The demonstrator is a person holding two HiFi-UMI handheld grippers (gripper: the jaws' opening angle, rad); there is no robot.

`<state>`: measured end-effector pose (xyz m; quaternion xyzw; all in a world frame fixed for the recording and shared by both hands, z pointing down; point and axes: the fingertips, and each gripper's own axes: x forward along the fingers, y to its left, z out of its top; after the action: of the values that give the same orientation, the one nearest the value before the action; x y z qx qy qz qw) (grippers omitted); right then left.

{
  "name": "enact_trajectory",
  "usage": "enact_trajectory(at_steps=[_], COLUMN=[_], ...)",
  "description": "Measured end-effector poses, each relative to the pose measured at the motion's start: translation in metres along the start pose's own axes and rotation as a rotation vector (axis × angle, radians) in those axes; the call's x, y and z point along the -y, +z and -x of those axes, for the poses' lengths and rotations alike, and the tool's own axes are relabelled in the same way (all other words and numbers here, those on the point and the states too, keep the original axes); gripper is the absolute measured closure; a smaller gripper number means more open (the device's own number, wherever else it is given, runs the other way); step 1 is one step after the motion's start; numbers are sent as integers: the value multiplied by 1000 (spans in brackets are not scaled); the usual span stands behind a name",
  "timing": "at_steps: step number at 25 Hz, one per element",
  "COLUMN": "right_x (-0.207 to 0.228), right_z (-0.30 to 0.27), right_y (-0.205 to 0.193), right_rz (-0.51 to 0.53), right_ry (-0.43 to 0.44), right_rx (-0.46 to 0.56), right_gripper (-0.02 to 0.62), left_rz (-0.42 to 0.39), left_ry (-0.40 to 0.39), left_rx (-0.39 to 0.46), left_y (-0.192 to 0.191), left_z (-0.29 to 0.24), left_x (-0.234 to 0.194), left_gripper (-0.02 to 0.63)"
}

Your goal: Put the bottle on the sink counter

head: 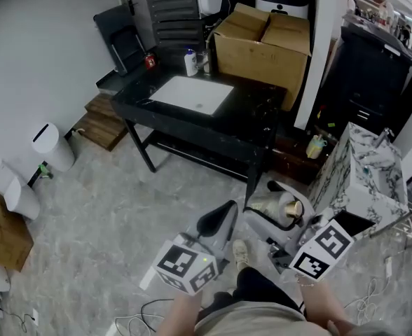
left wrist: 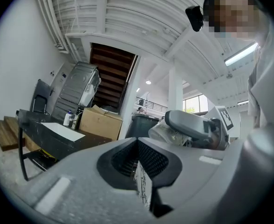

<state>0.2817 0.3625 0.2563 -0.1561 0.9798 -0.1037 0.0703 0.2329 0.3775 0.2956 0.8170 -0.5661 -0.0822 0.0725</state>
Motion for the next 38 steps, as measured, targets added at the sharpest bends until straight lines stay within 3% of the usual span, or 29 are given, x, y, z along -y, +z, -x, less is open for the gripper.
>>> enact_trajectory(at_steps=[4,17,26,33,38], right_x=[40,160,227,263,286], right_z=[-32,-148,-174,-193,-220], right_y=[2,54,48,45,38], right_rz=[-3,8,-22,-37,-24], right_ry=[18,95,105,68,42], right_rx=[-3,62,26,14,1], right_gripper=[255,255,255,255,255], left_rz=[18,-73,-33,-4,11], left_ry=[23,90,120,164,155], left_rx=[13,54,41,22,-3], left_y=[0,54,46,44,37], left_z=[-29,-153,-214,-231,-252], left_x=[-29,-141,-187,-232,-267], left_gripper=[598,598,598,598,598])
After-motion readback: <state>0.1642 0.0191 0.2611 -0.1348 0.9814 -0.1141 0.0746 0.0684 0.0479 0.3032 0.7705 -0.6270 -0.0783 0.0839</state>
